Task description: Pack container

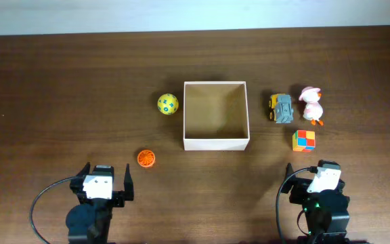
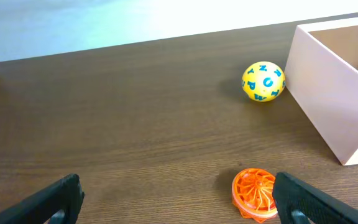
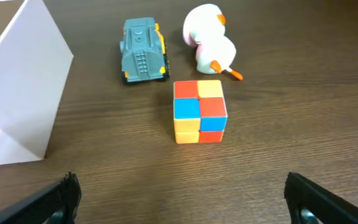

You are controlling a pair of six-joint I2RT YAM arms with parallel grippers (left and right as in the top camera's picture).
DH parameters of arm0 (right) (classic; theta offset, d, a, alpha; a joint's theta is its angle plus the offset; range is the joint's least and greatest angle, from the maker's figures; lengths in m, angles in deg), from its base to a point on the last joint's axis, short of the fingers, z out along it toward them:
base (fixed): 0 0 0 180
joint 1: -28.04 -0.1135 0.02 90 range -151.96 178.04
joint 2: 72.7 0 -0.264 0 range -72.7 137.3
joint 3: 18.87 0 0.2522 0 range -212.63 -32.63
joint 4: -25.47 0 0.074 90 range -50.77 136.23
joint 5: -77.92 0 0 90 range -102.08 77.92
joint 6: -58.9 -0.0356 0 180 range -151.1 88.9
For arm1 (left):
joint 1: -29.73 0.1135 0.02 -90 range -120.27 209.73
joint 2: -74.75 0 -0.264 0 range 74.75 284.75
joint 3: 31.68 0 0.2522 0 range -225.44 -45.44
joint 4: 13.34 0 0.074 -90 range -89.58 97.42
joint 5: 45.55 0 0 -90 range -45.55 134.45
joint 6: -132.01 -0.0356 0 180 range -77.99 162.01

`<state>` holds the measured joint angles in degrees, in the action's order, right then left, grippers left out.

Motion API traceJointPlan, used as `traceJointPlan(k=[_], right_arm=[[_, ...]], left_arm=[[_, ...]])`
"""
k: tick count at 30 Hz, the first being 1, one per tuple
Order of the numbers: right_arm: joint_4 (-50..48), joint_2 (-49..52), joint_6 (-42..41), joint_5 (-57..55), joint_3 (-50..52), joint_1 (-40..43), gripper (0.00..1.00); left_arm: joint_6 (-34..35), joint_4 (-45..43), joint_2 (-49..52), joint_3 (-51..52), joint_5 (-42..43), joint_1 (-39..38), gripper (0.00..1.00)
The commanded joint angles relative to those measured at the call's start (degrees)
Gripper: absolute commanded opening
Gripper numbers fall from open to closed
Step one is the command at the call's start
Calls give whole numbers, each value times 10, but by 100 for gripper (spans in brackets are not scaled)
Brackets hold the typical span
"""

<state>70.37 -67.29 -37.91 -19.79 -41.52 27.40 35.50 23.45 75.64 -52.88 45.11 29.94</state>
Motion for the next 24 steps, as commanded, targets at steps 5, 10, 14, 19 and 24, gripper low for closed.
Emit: traceJointPlan(k=[5, 10, 14, 19, 24], right_arm=[[-14, -1, -7, 78, -14, 3, 99], [24, 50, -1, 80, -120, 3, 99], [76, 159, -9, 88, -224, 3, 99], [141, 351, -9, 85, -388, 3, 99], [225, 540, -9, 87, -577, 3, 99]], left_arm=[[99, -1, 0, 4, 7, 3, 99], [151, 1, 44, -36, 6, 3, 99], [150, 1, 129, -105, 4, 3, 99], [150, 21, 303, -222, 5, 3, 99], [138, 128, 503, -398, 5, 3, 99]])
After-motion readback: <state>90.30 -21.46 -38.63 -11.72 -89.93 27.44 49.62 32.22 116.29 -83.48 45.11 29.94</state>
